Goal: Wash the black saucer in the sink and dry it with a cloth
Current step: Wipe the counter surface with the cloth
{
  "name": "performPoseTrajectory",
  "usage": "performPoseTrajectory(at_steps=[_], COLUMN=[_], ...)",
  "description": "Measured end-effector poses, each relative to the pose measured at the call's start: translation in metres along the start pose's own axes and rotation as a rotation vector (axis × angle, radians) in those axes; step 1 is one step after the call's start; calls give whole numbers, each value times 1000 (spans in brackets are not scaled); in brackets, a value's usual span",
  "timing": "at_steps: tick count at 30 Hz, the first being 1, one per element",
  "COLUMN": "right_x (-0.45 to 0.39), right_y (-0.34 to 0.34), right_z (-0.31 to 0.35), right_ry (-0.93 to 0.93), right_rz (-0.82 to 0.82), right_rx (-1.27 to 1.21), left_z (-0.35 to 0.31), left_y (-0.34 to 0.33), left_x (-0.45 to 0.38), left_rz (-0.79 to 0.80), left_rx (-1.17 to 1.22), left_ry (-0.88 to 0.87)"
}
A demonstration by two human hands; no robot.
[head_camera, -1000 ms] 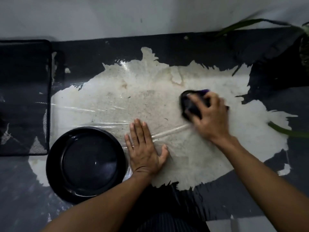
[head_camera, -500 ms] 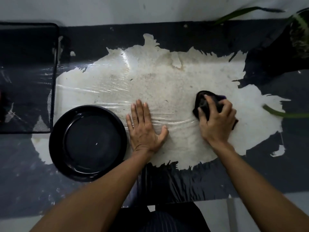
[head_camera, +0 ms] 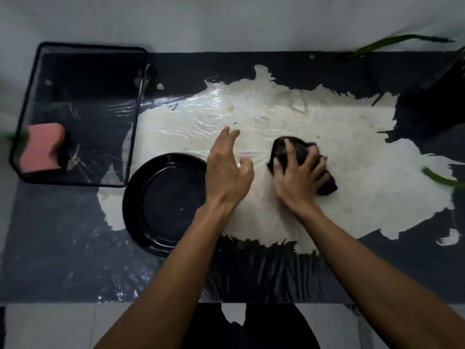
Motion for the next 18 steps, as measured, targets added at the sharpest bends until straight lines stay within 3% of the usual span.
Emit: performPoseTrajectory(at_steps=[2,10,14,16,18], right_x=[-13,-56,-10,6,11], right_y=[-11,-45,-45,-37,-29], right_z=[39,131,115,87,58], right_ry=[-85,277,633,657,535], right_rz=[34,172,223,222,169], right_rx=[-57,6,95,96,118], left_z=[6,74,86,88,92], left_y=[29,117,130,133,139], left_x=[-5,-1,4,6,6], left_rz=[-64,-222,-227,-201,-179], left_rx=[16,-12,-16,-3,18], left_ry=[-9,89,115,104,104])
Point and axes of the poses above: each hand's wrist, its own x-axis away from the middle knuckle, its own y-axis out of the back of the hand, z = x × y, the point moved 2 cm from there along -x, towards the middle knuckle, and after that the axes turned 6 degrees about -x, right-handed, at the moved point
